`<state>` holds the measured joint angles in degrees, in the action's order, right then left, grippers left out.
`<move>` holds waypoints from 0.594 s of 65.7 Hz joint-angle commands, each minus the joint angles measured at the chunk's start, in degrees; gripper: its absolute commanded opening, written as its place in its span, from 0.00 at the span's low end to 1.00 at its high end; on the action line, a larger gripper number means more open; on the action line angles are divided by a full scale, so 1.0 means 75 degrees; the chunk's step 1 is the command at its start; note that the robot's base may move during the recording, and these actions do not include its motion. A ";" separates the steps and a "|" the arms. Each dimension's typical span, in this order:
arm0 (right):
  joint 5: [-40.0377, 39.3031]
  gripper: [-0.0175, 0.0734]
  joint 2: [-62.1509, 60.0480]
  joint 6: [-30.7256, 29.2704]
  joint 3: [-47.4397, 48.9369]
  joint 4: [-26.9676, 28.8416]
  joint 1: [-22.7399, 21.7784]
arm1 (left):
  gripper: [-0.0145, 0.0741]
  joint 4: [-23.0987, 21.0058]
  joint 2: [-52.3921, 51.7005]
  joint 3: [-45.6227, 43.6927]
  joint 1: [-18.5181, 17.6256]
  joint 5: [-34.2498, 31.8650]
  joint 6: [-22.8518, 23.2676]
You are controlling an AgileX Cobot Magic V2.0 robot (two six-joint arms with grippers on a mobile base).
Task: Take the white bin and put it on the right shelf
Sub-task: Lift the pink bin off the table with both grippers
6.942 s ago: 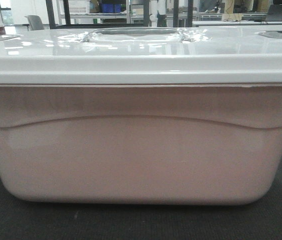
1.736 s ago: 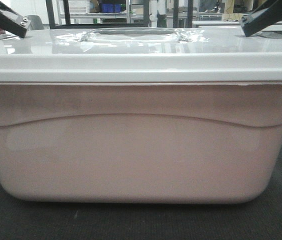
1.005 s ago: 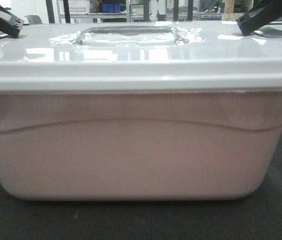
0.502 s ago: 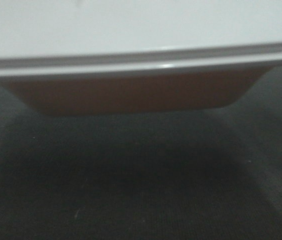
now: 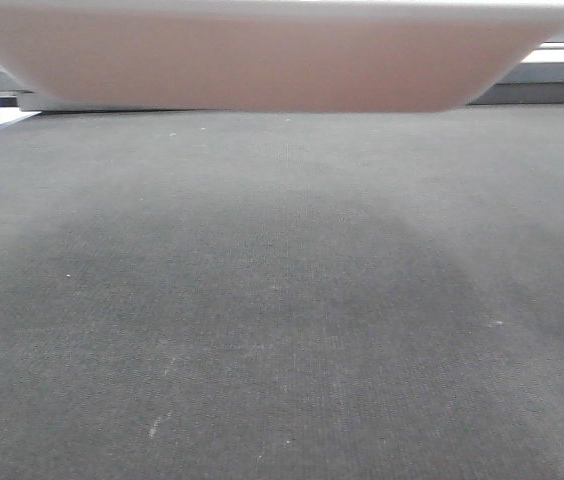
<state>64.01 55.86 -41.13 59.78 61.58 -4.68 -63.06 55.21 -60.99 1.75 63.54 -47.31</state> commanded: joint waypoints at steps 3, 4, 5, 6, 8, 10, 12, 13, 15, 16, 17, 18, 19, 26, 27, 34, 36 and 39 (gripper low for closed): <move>0.1530 0.61 -0.0244 -0.0061 0.0289 0.1701 0.0196 | 0.44 -0.1783 -0.0216 -0.0288 -0.0234 0.1463 -0.0097; 0.1532 0.61 -0.0244 -0.0061 0.0289 0.1725 0.0196 | 0.44 -0.1783 -0.0216 -0.0288 -0.0234 0.1463 -0.0097; 0.1542 0.61 -0.0244 -0.0061 0.0289 0.1751 0.0196 | 0.44 -0.1783 -0.0216 -0.0288 -0.0234 0.1463 -0.0097; 0.1542 0.61 -0.0244 -0.0061 0.0289 0.1772 0.0196 | 0.44 -0.1783 -0.0222 -0.0288 -0.0234 0.1463 -0.0097; 0.1542 0.61 -0.0244 -0.0061 0.0289 0.1818 0.0196 | 0.44 -0.1783 -0.0222 -0.0288 -0.0234 0.1477 -0.0097; 0.1534 0.61 -0.0244 -0.0061 0.0289 0.1888 0.0196 | 0.44 -0.1797 -0.0222 -0.0288 -0.0234 0.1476 -0.0097; 0.1527 0.61 -0.0244 -0.0061 0.0289 0.1941 0.0196 | 0.44 -0.1797 -0.0222 -0.0288 -0.0234 0.1476 -0.0097; 0.1529 0.61 -0.0244 -0.0061 0.0289 0.1970 0.0196 | 0.44 -0.1797 -0.0222 -0.0288 -0.0234 0.1476 -0.0097; 0.1518 0.61 -0.0244 -0.0061 0.0289 0.2006 0.0196 | 0.44 -0.1797 -0.0222 -0.0288 -0.0234 0.1476 -0.0097; 0.1518 0.61 -0.0244 -0.0061 0.0289 0.2006 0.0196 | 0.44 -0.1797 -0.0222 -0.0288 -0.0234 0.1476 -0.0097; 0.1506 0.61 -0.0244 -0.0061 0.0289 0.2007 0.0196 | 0.44 -0.1797 -0.0222 -0.0288 -0.0234 0.1476 -0.0097; 0.1487 0.61 -0.0244 -0.0061 0.0289 0.2007 0.0196 | 0.44 -0.1797 -0.0222 -0.0288 -0.0234 0.1476 -0.0097; 0.1473 0.61 -0.0244 -0.0061 0.0289 0.2007 0.0196 | 0.44 -0.1797 -0.0222 -0.0288 -0.0234 0.1476 -0.0097; 0.1355 0.61 -0.0244 -0.0061 0.0289 0.2007 0.0196 | 0.44 -0.1797 -0.0222 -0.0288 -0.0234 0.1476 -0.0097; 0.1334 0.61 -0.0244 -0.0061 0.0289 0.2007 0.0196 | 0.44 -0.1797 -0.0222 -0.0288 -0.0234 0.1476 -0.0097; 0.1296 0.61 -0.0244 -0.0061 0.0289 0.2029 0.0196 | 0.44 -0.1797 -0.0222 -0.0288 -0.0234 0.1476 -0.0097; 0.1297 0.61 -0.0244 -0.0061 0.0289 0.2049 0.0196 | 0.44 -0.1797 -0.0222 -0.0288 -0.0234 0.1476 -0.0097; 0.1297 0.61 -0.0244 -0.0061 0.0289 0.2070 0.0196 | 0.44 -0.1797 -0.0222 -0.0288 -0.0234 0.1476 -0.0097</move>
<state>64.01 55.22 -41.05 59.78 61.68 -4.68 -63.06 54.65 -60.99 1.75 63.41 -47.31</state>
